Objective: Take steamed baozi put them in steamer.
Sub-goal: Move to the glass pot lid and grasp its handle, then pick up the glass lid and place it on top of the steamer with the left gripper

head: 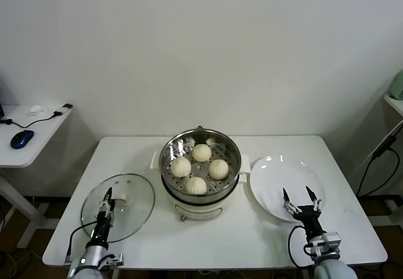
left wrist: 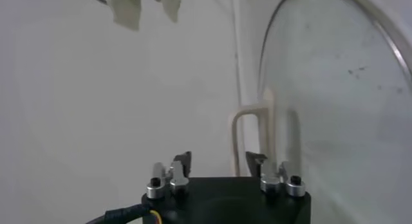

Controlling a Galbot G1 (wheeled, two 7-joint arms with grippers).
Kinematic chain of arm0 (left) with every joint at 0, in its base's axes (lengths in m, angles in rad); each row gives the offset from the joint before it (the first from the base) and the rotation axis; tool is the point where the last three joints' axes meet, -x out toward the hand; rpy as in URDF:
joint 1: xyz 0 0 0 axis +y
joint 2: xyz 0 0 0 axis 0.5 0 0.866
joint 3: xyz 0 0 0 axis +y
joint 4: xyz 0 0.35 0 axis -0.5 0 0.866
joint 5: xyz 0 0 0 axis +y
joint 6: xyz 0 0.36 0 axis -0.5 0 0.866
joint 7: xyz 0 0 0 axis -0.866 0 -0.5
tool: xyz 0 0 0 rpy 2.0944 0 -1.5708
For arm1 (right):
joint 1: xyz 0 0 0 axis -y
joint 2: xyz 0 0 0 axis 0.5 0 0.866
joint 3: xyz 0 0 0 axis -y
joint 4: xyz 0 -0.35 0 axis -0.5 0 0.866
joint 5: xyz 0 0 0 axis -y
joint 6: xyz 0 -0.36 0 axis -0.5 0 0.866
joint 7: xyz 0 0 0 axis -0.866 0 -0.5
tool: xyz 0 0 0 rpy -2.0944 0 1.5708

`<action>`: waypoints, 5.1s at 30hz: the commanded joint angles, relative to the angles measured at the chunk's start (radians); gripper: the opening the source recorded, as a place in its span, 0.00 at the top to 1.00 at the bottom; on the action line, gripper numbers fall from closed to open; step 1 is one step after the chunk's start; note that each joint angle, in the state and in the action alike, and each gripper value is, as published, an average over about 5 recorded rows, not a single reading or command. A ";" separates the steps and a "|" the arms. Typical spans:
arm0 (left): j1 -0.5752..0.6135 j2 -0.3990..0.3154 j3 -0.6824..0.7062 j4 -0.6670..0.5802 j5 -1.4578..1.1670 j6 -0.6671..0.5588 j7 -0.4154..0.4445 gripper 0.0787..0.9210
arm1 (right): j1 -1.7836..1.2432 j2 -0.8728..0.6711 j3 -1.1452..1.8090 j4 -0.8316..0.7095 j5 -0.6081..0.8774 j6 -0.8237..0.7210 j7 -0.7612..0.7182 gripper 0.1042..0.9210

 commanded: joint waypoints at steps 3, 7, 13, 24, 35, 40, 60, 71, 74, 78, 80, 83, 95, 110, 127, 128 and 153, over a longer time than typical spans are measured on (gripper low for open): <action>-0.036 -0.034 -0.002 0.075 0.025 0.020 -0.016 0.59 | 0.001 -0.001 -0.001 -0.004 -0.002 0.001 0.001 0.12; -0.043 -0.040 -0.004 0.082 0.025 0.022 -0.030 0.72 | 0.003 -0.001 0.000 -0.004 -0.001 0.001 0.002 0.12; -0.028 -0.045 -0.023 0.010 -0.011 0.023 -0.027 0.90 | 0.002 0.001 0.002 -0.006 0.000 0.005 0.000 0.12; 0.090 0.061 -0.073 -0.442 -0.208 0.109 0.228 0.93 | 0.004 0.004 0.006 0.011 -0.013 -0.001 0.010 0.12; 0.063 0.186 0.004 -0.796 -0.271 0.390 0.568 0.93 | -0.017 0.008 0.018 0.030 -0.092 -0.034 0.059 0.12; -0.036 0.162 0.230 -0.842 -0.128 0.528 0.619 0.93 | -0.032 0.011 0.014 0.039 -0.095 -0.033 0.060 0.12; -0.319 -0.136 0.686 -0.649 0.203 0.737 0.751 0.93 | -0.032 0.010 -0.002 0.029 -0.091 -0.002 0.057 0.12; -0.355 -0.262 0.743 -0.518 0.266 0.737 0.746 0.93 | -0.046 0.010 0.006 0.019 -0.073 0.019 0.055 0.12; -0.360 -0.279 0.741 -0.490 0.277 0.737 0.746 0.93 | -0.051 0.011 0.008 0.017 -0.071 0.026 0.056 0.12; -0.369 -0.291 0.729 -0.450 0.289 0.737 0.743 0.93 | -0.054 0.015 0.009 0.014 -0.070 0.035 0.060 0.12; -0.370 -0.293 0.716 -0.433 0.294 0.737 0.739 0.93 | -0.054 0.017 0.009 0.012 -0.070 0.040 0.062 0.12; -0.364 -0.291 0.694 -0.414 0.297 0.737 0.733 0.93 | -0.053 0.021 0.010 0.010 -0.072 0.046 0.066 0.12; -0.356 -0.289 0.636 -0.362 0.296 0.737 0.687 0.93 | -0.048 0.030 0.011 0.001 -0.088 0.070 0.082 0.12; -0.335 -0.289 0.633 -0.366 0.294 0.737 0.672 0.93 | -0.037 0.042 0.009 -0.012 -0.106 0.080 0.087 0.12; -0.325 -0.303 0.643 -0.367 0.317 0.730 0.646 0.93 | -0.032 0.055 0.009 -0.029 -0.129 0.102 0.092 0.12; -0.325 -0.303 0.641 -0.363 0.317 0.729 0.644 0.93 | -0.033 0.056 0.009 -0.030 -0.130 0.103 0.092 0.12; -0.305 -0.263 0.667 -0.424 0.225 0.706 0.646 0.76 | -0.032 0.056 0.012 -0.003 -0.153 0.095 0.105 0.12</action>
